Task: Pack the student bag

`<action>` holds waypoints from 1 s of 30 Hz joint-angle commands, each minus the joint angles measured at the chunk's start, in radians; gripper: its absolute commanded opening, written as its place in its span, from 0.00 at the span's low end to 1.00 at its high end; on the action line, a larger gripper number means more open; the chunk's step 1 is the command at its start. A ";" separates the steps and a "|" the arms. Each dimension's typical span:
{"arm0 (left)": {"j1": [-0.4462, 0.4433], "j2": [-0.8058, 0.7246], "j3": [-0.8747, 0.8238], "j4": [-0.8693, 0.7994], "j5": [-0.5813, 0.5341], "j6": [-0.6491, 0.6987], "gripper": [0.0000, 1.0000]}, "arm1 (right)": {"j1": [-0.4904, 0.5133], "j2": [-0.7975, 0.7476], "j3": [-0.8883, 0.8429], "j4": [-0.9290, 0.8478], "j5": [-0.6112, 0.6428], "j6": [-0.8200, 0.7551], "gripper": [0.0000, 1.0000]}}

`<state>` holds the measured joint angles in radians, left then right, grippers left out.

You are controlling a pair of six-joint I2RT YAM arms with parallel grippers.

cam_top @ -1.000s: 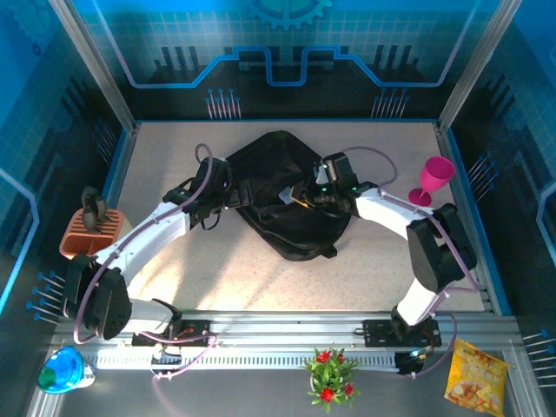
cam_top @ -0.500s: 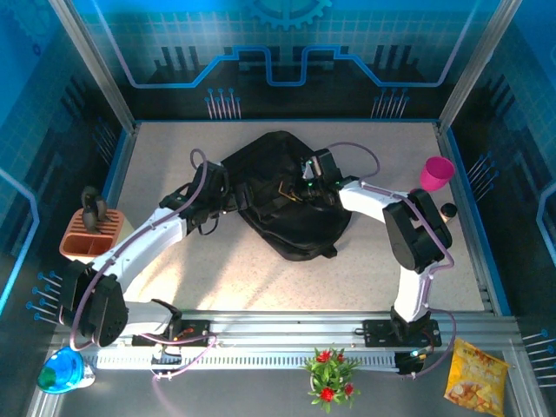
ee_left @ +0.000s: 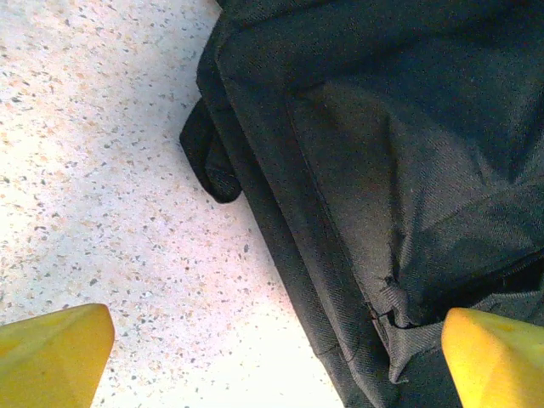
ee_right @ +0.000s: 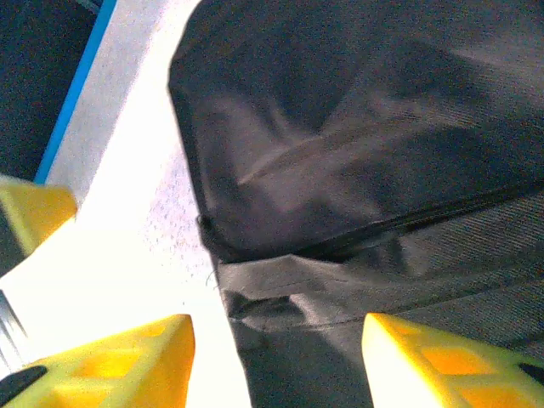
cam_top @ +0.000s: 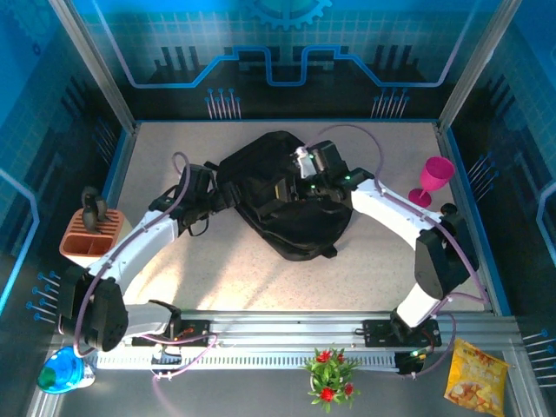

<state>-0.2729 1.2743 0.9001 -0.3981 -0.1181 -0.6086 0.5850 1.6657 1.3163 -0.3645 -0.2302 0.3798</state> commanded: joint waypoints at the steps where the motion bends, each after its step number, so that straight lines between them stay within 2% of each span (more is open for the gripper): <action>1: 0.020 -0.033 -0.016 -0.009 0.029 -0.028 0.99 | 0.055 0.080 0.112 -0.182 0.028 -0.248 0.57; 6: 0.032 -0.053 -0.017 -0.042 0.032 -0.026 0.99 | 0.104 0.245 0.298 -0.286 0.046 -0.421 0.57; 11: 0.041 -0.073 -0.025 -0.065 0.038 -0.027 0.99 | 0.125 0.373 0.431 -0.348 0.053 -0.525 0.57; 19: 0.050 -0.071 -0.027 -0.072 0.066 -0.022 0.99 | 0.117 0.508 0.562 -0.358 0.129 -0.518 0.52; 22: 0.052 -0.065 -0.020 -0.079 0.076 -0.016 0.99 | 0.113 0.521 0.570 -0.364 0.112 -0.531 0.52; 30: 0.055 -0.048 -0.014 -0.074 0.089 -0.017 0.99 | 0.107 0.526 0.578 -0.406 0.031 -0.558 0.60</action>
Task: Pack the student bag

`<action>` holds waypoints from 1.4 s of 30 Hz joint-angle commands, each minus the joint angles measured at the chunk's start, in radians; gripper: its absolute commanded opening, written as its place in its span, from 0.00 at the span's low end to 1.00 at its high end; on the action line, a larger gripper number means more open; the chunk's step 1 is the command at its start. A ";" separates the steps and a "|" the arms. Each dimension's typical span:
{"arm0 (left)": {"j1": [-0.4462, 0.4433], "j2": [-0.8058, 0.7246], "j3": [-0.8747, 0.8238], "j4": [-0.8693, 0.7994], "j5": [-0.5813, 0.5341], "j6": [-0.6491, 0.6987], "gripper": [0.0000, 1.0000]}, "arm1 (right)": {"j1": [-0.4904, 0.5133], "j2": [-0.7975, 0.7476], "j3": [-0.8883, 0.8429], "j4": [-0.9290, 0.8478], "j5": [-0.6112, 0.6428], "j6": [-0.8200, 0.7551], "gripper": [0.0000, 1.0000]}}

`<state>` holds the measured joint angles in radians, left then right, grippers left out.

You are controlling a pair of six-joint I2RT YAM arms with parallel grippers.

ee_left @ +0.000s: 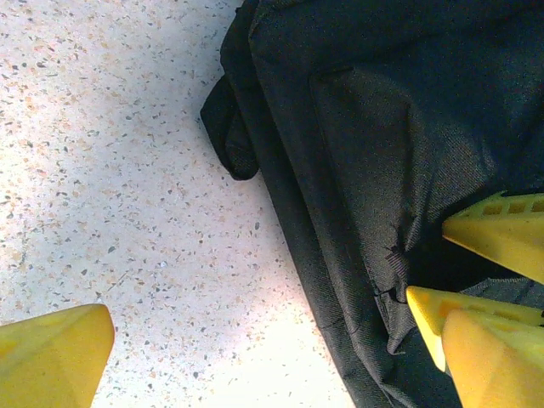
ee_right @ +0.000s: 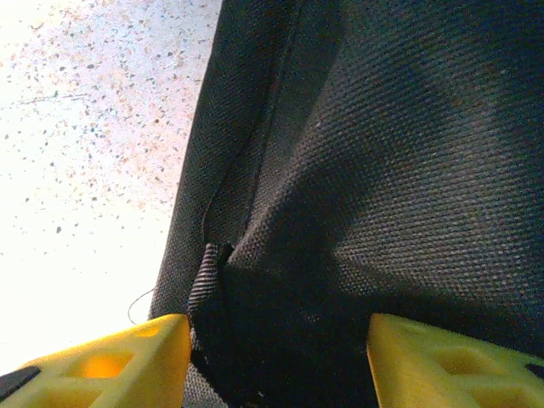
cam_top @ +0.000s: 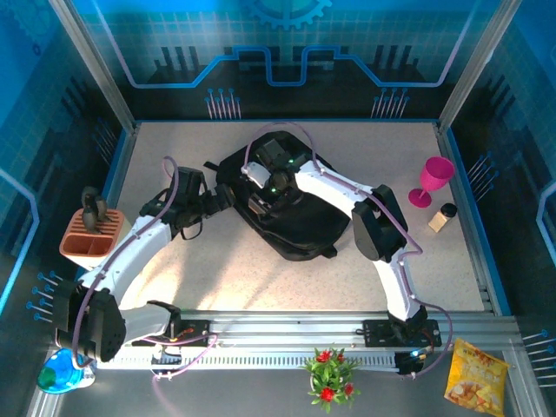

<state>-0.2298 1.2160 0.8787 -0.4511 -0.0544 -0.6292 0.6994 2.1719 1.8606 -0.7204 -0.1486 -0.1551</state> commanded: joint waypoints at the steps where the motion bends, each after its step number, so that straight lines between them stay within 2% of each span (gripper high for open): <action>1: 0.012 0.013 0.007 -0.021 0.027 0.003 0.99 | -0.008 0.021 0.034 -0.053 -0.053 -0.024 0.60; 5: 0.012 0.016 0.006 -0.020 0.030 0.001 0.99 | -0.008 0.039 0.037 -0.060 -0.016 -0.025 0.60; 9: 0.013 0.016 0.010 -0.021 0.029 0.004 0.99 | -0.011 0.058 0.040 -0.054 0.034 -0.002 0.50; 12: 0.014 0.018 0.011 -0.021 0.030 0.003 0.99 | -0.026 0.054 0.039 -0.037 0.017 0.045 0.45; 18: 0.014 0.019 0.009 -0.020 0.033 0.002 0.99 | -0.077 0.049 0.048 -0.025 -0.053 0.182 0.44; 25: 0.014 0.023 0.008 -0.017 0.036 0.001 0.99 | -0.083 0.073 0.078 -0.081 0.007 0.243 0.38; 30: 0.014 0.027 0.008 -0.017 0.041 -0.001 0.99 | -0.062 0.064 0.072 -0.080 0.036 0.217 0.38; 37: 0.014 0.026 0.007 -0.017 0.042 -0.001 0.99 | -0.042 0.054 0.071 -0.079 0.037 0.211 0.46; 42: 0.013 0.028 0.006 -0.013 0.049 -0.005 0.99 | -0.010 0.072 0.074 -0.083 0.134 0.217 0.46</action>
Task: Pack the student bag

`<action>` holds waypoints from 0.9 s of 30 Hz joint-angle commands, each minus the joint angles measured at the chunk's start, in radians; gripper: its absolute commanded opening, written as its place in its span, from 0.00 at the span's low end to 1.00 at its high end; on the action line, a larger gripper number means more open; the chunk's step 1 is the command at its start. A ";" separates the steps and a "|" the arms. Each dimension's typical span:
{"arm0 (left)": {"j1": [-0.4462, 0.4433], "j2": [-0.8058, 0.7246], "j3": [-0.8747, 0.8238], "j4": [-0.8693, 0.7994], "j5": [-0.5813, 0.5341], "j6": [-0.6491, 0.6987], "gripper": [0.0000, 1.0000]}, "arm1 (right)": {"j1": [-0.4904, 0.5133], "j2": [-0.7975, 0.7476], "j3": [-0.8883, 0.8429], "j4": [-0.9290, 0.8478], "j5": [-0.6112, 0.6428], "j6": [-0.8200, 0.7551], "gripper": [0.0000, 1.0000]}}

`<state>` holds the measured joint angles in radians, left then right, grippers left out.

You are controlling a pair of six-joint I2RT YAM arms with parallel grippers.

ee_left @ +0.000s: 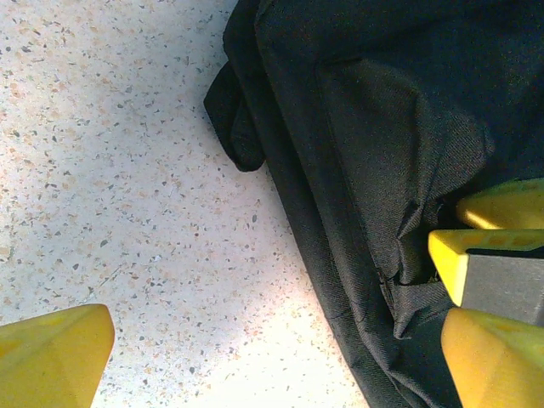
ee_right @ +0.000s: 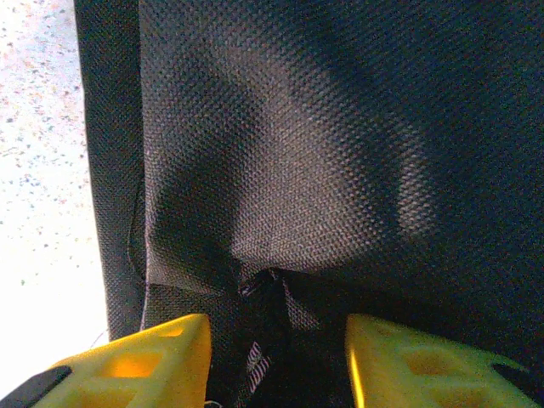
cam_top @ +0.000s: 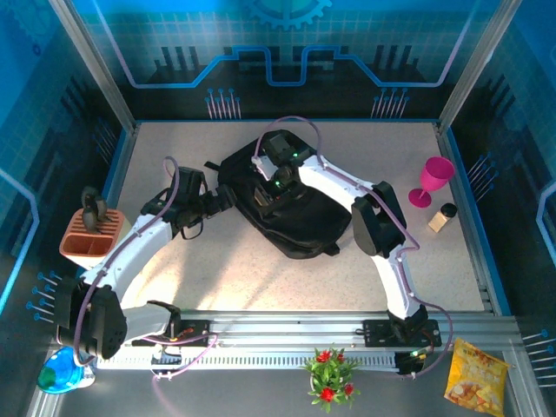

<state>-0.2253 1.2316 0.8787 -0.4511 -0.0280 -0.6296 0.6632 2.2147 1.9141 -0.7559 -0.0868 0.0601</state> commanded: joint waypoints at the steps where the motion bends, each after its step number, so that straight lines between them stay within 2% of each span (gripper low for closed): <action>1: 0.009 0.013 0.006 -0.014 0.024 -0.004 0.99 | 0.032 0.035 0.021 -0.050 0.089 0.003 0.46; 7: 0.009 0.016 0.002 -0.006 0.036 -0.008 0.99 | 0.071 0.055 0.025 -0.048 0.189 0.024 0.39; 13: 0.009 0.027 -0.009 0.027 0.092 -0.028 0.97 | 0.093 0.052 0.030 -0.040 0.224 0.061 0.20; 16: 0.009 0.035 -0.019 0.057 0.141 -0.044 0.91 | 0.093 0.015 0.016 -0.022 0.208 0.079 0.10; 20: 0.009 0.054 -0.027 0.101 0.209 -0.070 0.82 | 0.092 -0.061 -0.030 0.030 0.181 0.097 0.04; 27: 0.009 0.102 -0.045 0.226 0.342 -0.140 0.72 | 0.084 -0.190 -0.137 0.119 0.156 0.147 0.00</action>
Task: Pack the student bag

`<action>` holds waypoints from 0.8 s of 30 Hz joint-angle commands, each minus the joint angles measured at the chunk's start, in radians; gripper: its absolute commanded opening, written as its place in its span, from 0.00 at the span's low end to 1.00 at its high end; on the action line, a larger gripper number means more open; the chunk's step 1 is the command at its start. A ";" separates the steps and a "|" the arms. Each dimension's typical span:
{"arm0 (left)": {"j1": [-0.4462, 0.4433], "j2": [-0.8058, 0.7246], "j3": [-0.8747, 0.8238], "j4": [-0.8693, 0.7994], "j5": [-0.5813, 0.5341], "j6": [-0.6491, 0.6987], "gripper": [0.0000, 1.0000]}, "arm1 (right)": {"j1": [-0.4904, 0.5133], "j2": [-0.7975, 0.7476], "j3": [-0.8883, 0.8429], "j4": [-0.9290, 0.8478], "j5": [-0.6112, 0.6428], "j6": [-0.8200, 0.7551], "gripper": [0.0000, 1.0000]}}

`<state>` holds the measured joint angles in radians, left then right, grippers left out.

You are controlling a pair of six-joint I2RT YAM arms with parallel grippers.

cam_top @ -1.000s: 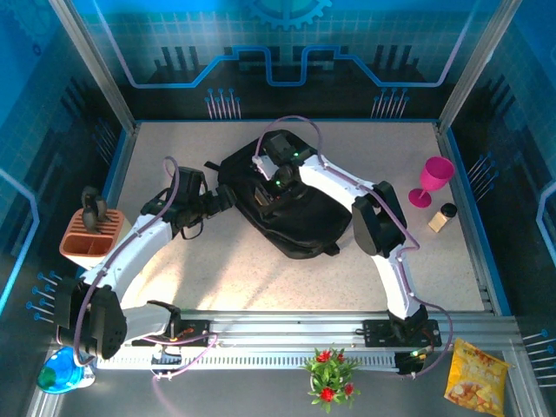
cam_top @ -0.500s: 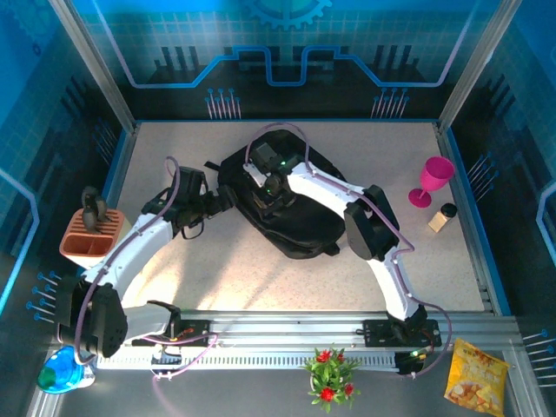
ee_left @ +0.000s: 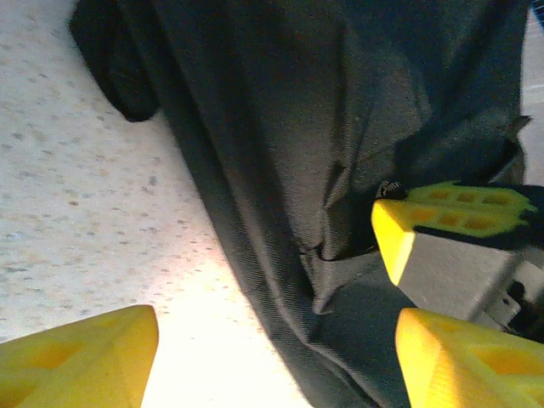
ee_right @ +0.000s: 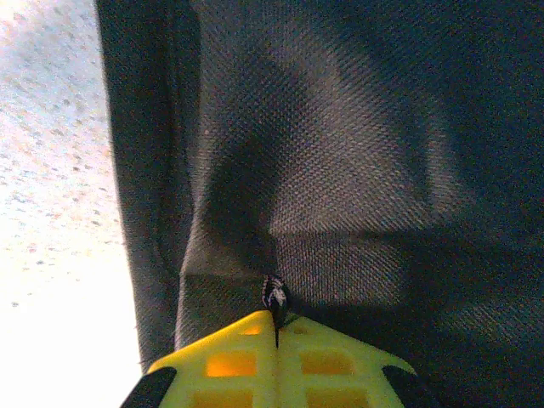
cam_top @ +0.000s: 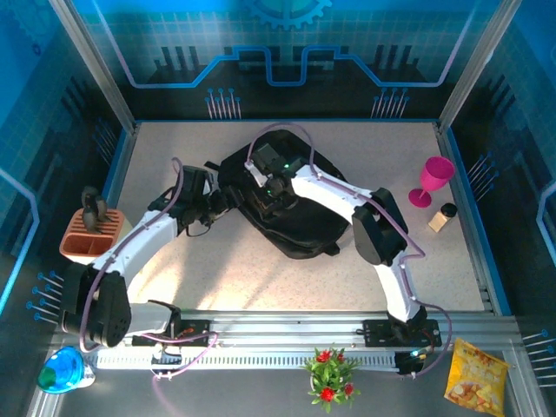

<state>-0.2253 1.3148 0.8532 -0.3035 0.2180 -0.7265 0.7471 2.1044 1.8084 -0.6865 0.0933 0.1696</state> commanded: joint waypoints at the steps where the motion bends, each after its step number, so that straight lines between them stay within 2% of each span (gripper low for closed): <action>1: 0.009 0.027 -0.023 0.101 0.114 -0.056 0.71 | -0.002 -0.096 -0.050 0.062 -0.029 0.045 0.00; 11: 0.007 0.136 -0.027 0.307 0.236 -0.171 0.56 | -0.019 -0.165 -0.143 0.120 -0.073 0.085 0.00; 19: -0.008 0.250 0.031 0.318 0.254 -0.185 0.42 | -0.029 -0.193 -0.179 0.142 -0.098 0.105 0.00; 24: -0.014 0.295 0.053 0.334 0.254 -0.192 0.39 | -0.035 -0.197 -0.188 0.140 -0.113 0.108 0.00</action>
<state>-0.2321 1.5940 0.8726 -0.0051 0.4427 -0.9096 0.7238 1.9507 1.6337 -0.5579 0.0128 0.2630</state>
